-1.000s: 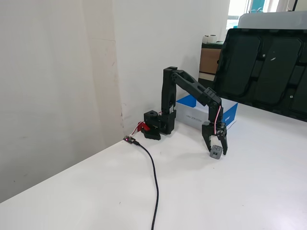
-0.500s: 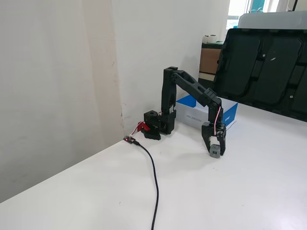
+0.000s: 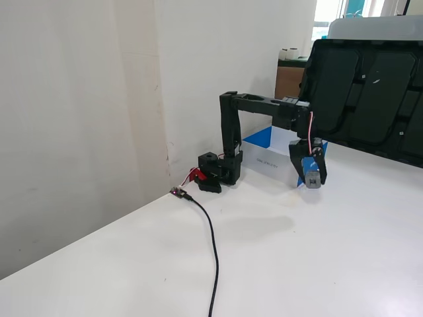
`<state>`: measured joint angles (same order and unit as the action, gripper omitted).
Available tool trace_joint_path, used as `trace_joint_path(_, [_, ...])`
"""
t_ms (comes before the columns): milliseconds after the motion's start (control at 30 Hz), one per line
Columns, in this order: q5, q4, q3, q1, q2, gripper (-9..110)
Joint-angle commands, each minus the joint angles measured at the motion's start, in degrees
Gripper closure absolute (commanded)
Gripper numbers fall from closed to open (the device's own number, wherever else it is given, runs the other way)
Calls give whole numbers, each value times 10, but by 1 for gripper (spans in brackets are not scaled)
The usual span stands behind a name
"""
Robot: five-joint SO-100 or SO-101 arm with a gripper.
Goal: Pick the gray block and keep it in the box.
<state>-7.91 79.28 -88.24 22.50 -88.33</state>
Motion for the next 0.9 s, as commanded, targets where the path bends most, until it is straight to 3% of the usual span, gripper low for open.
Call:
trace_joint_path(0, [5, 54, 125, 46, -63, 95])
trace_joint_path(867, [10, 100, 139, 550, -54, 94])
